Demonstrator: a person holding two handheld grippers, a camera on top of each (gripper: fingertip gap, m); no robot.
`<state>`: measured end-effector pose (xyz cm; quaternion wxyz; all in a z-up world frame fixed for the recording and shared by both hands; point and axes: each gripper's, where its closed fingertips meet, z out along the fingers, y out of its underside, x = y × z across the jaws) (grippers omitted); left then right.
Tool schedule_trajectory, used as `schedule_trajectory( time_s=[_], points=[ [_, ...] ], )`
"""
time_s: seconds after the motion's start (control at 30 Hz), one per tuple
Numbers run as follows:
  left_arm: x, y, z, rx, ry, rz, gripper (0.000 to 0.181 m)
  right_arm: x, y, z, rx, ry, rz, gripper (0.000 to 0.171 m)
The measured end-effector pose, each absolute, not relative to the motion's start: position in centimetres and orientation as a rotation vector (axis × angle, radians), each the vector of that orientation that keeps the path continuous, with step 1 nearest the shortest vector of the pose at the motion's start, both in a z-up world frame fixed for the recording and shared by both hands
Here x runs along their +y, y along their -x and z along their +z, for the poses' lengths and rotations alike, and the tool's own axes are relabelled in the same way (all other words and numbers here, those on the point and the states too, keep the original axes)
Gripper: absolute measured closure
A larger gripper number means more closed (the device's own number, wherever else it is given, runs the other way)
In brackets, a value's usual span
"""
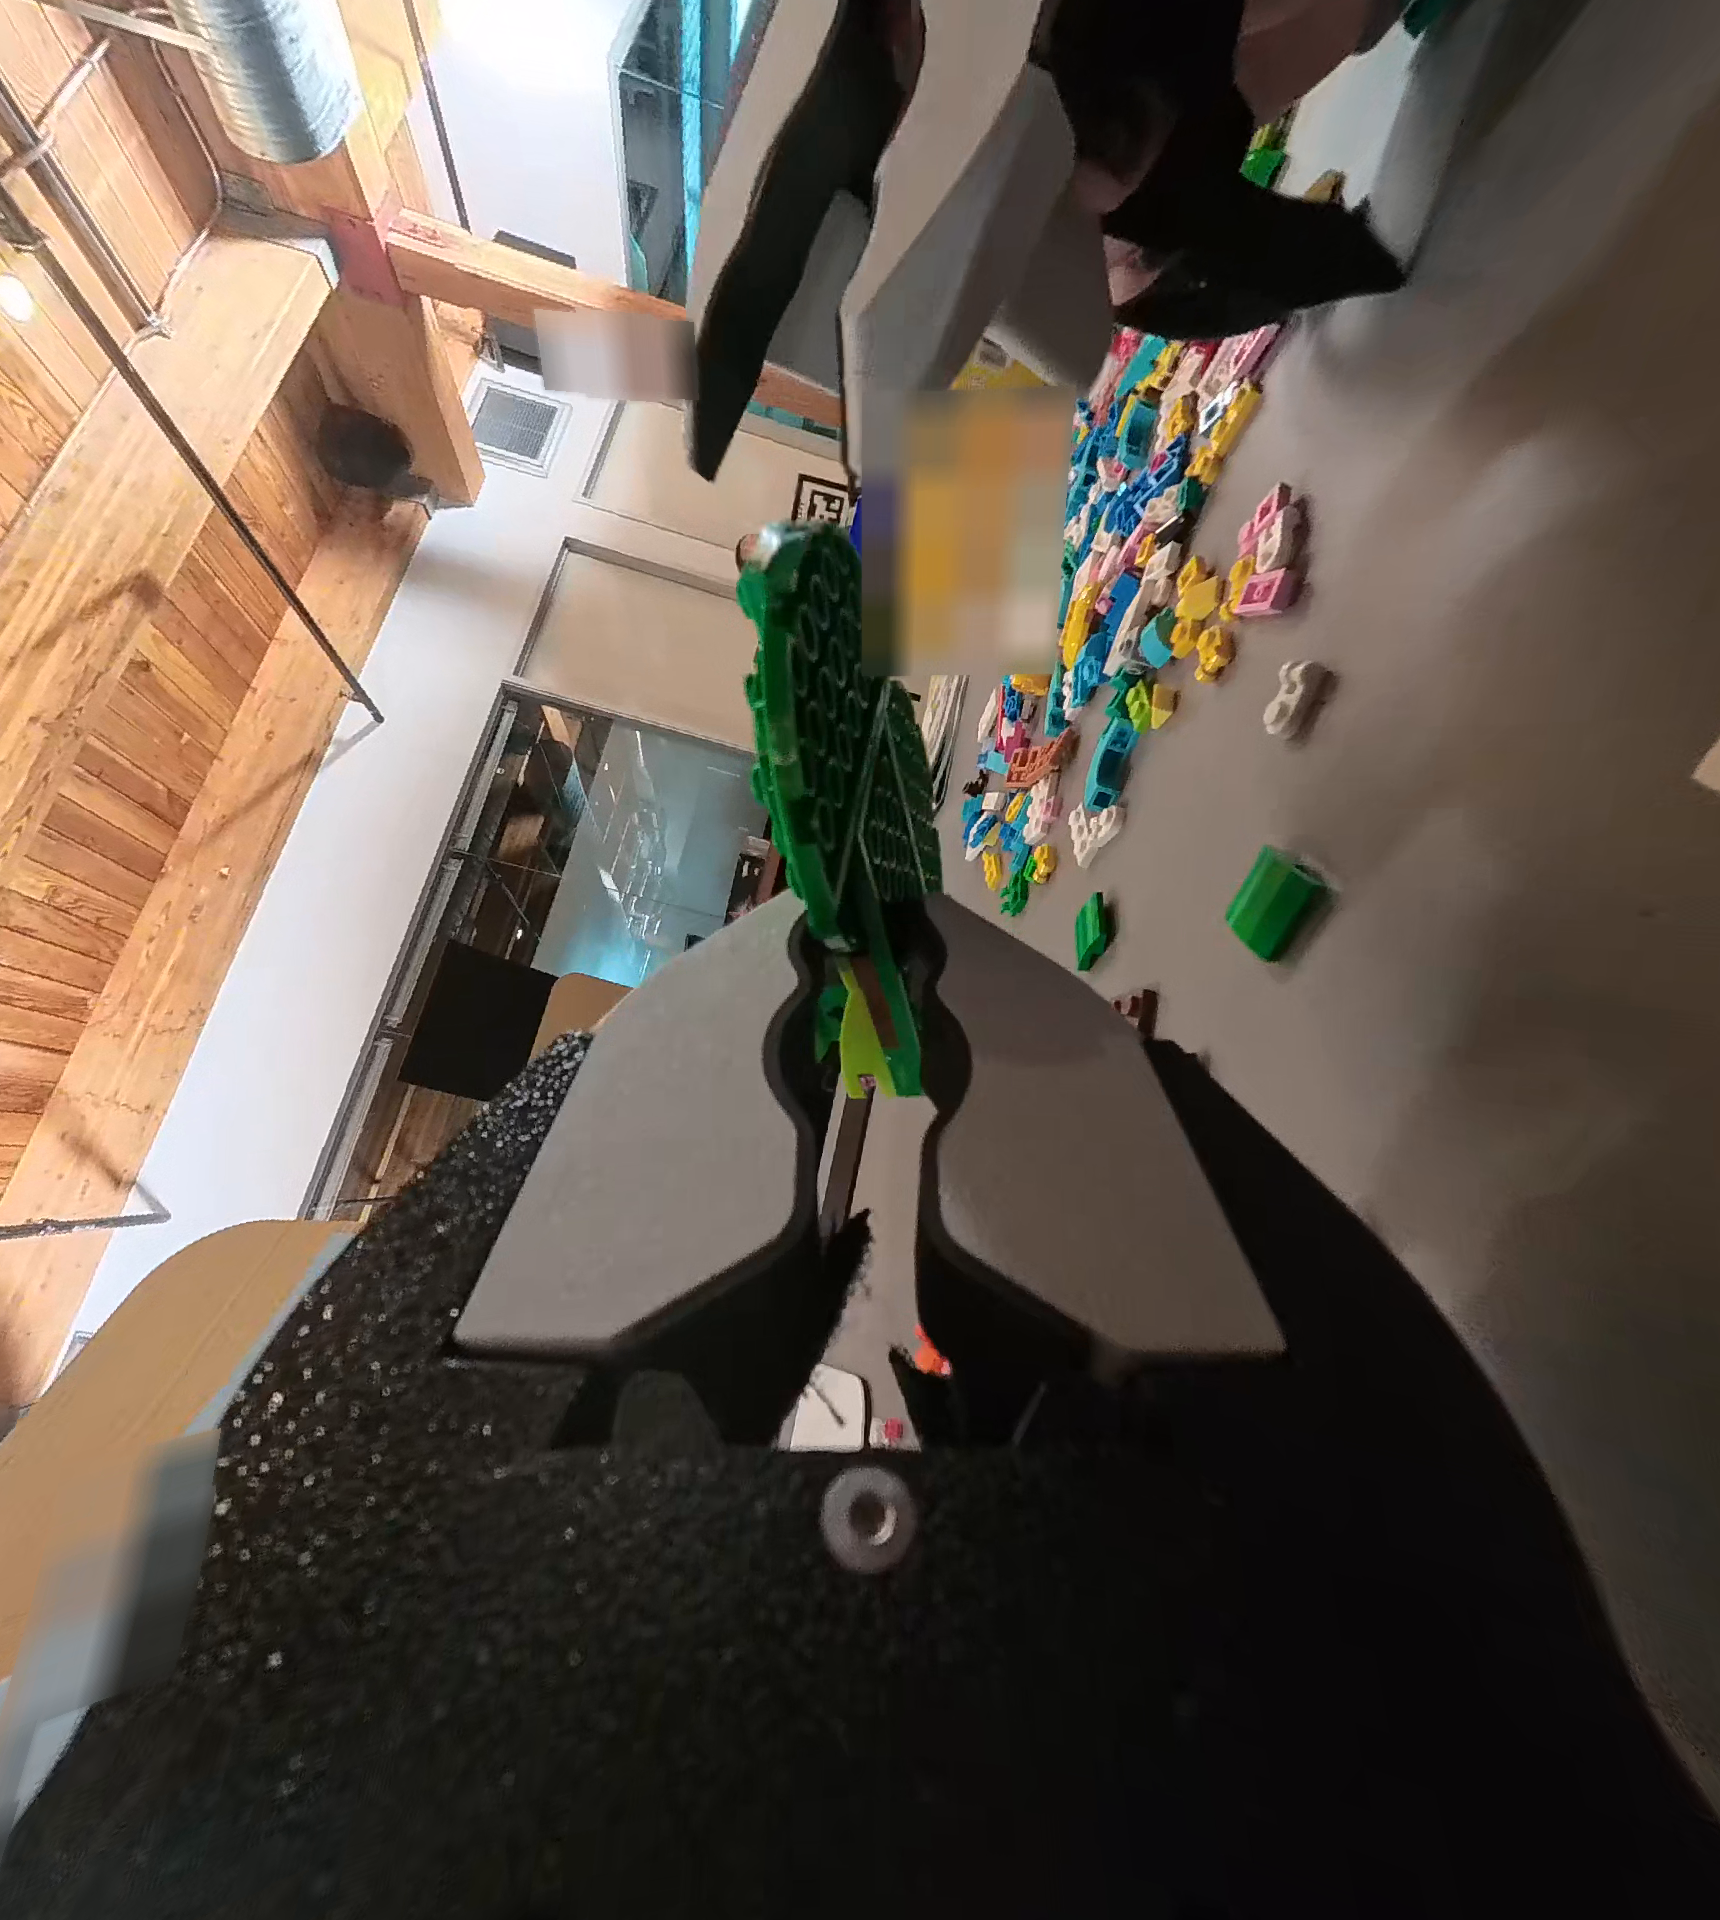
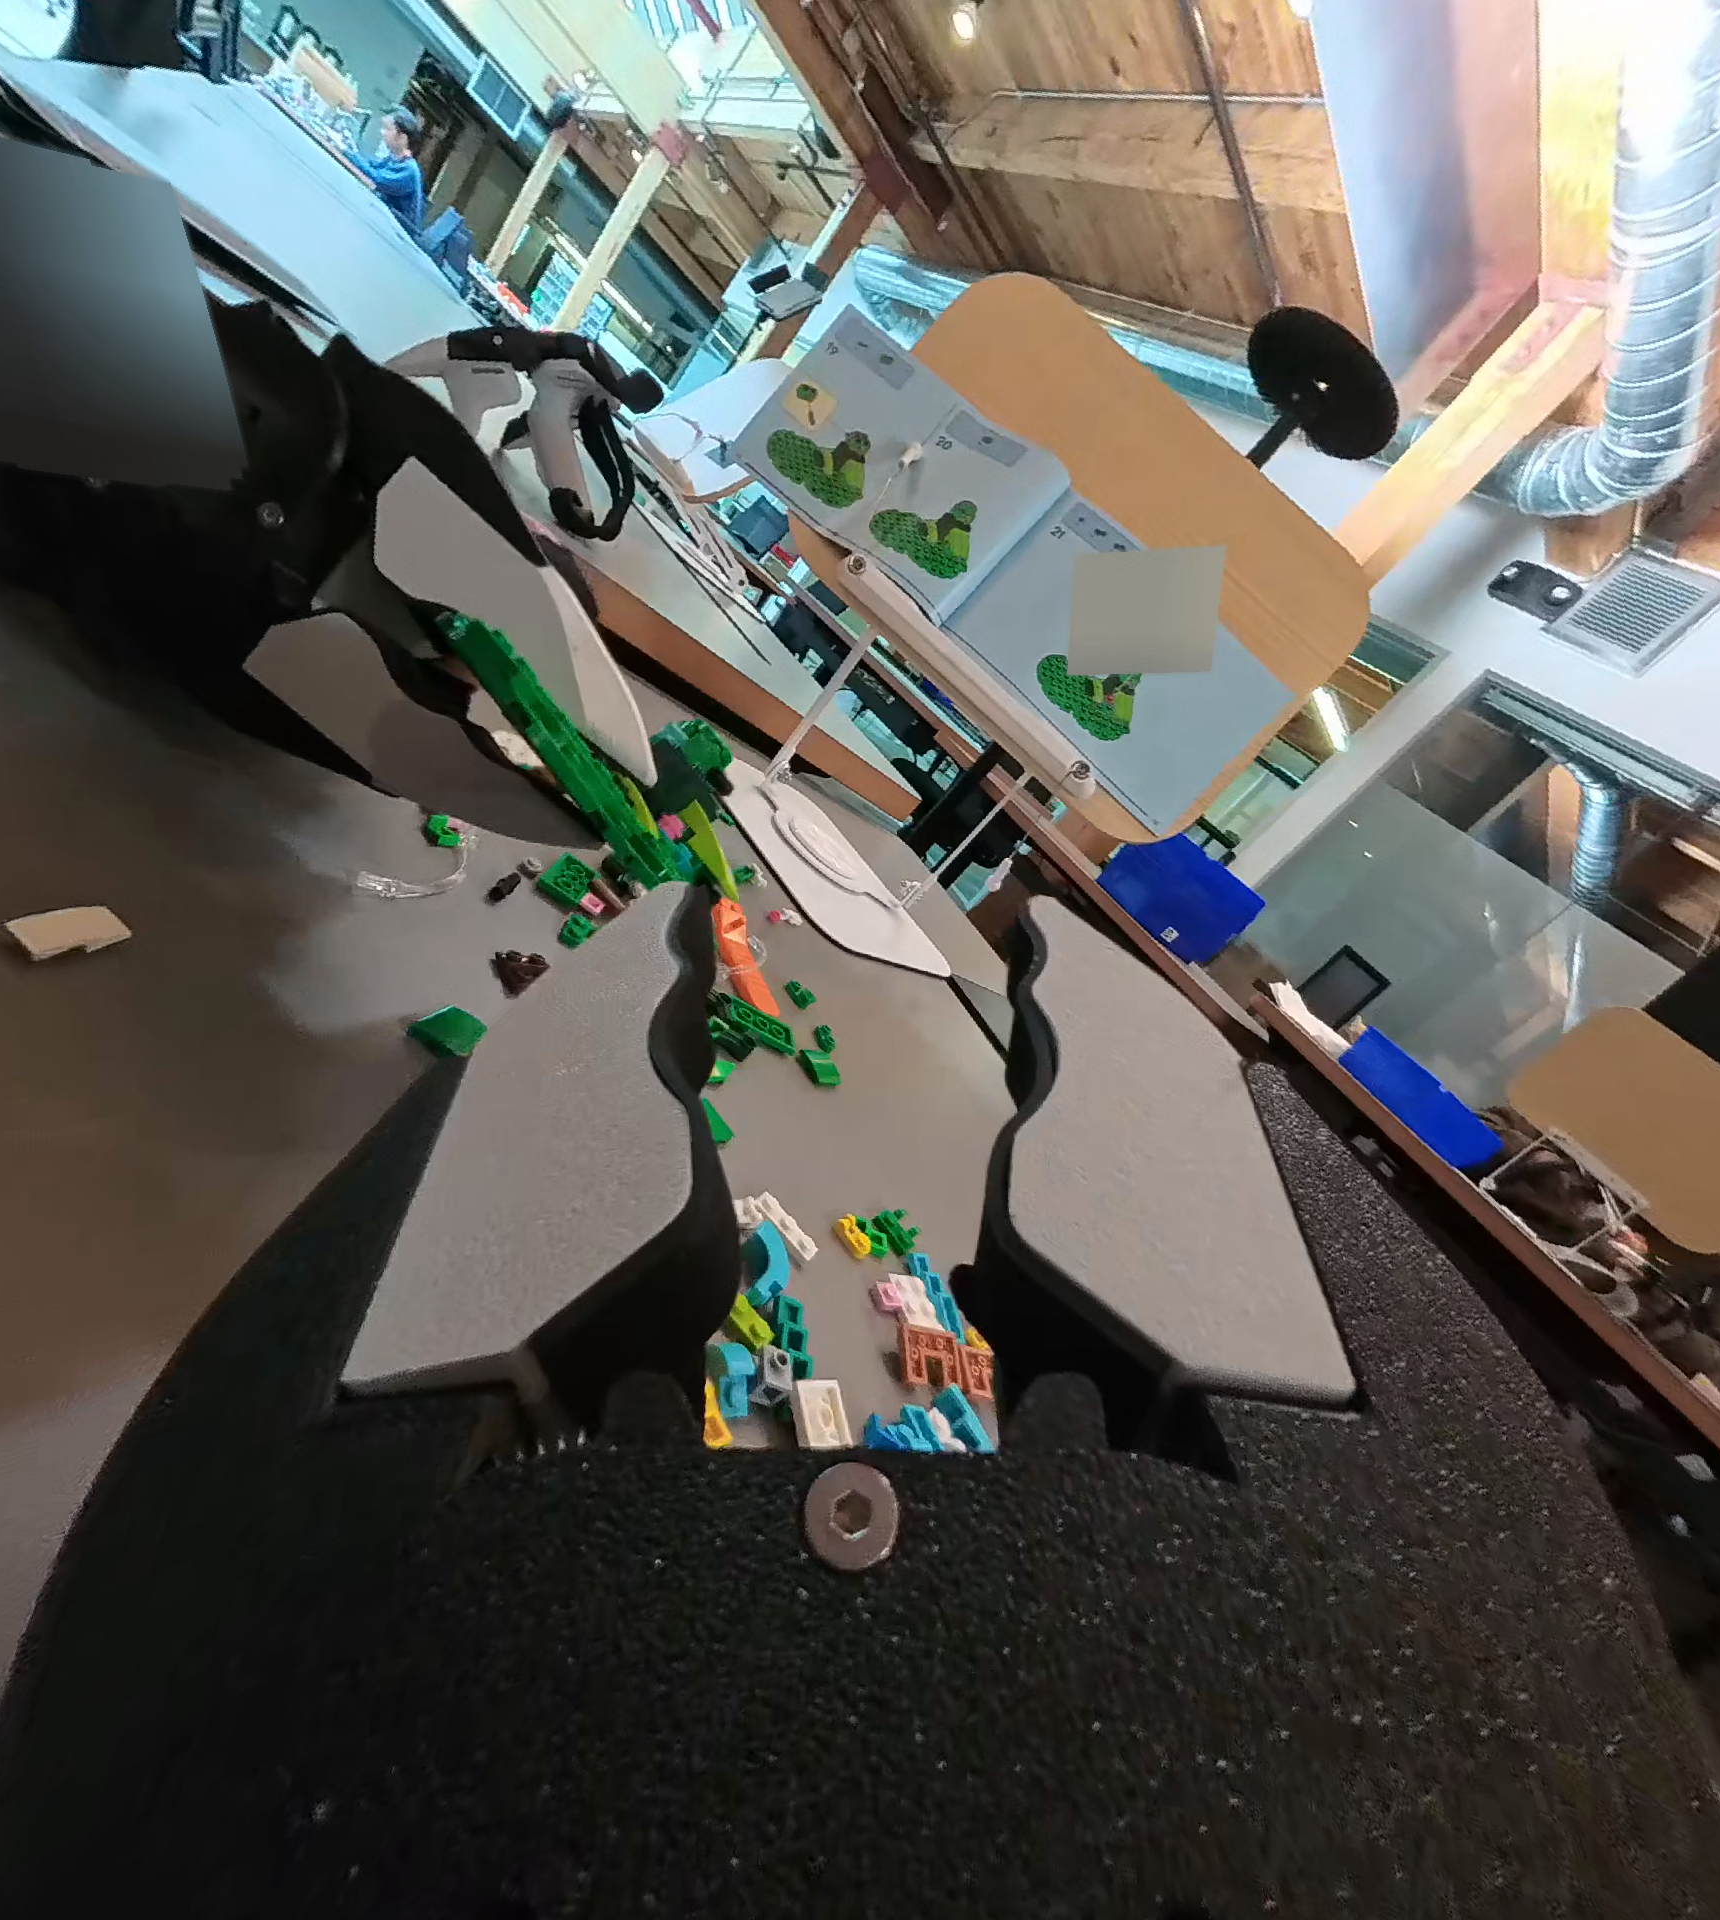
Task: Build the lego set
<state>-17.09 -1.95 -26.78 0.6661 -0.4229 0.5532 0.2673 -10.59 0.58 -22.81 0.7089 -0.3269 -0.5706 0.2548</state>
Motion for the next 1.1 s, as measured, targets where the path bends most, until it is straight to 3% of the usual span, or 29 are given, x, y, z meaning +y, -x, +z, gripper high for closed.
schedule_trajectory(
  time_s=[0.8, 1.1],
  points=[
    [-1.0, 19.2, -25.9, 1.197, 0.935, 0.756, 0.167, -0.1, 11.1, -24.4, -1.379, 0.702, 0.513, 0.128],
    [-3.4, 15.8, -26.6, 1.309, 0.831, 0.543, 0.167, -4.3, 13.8, -26.5, -1.617, 0.329, 0.019, 0.123]
  ],
)
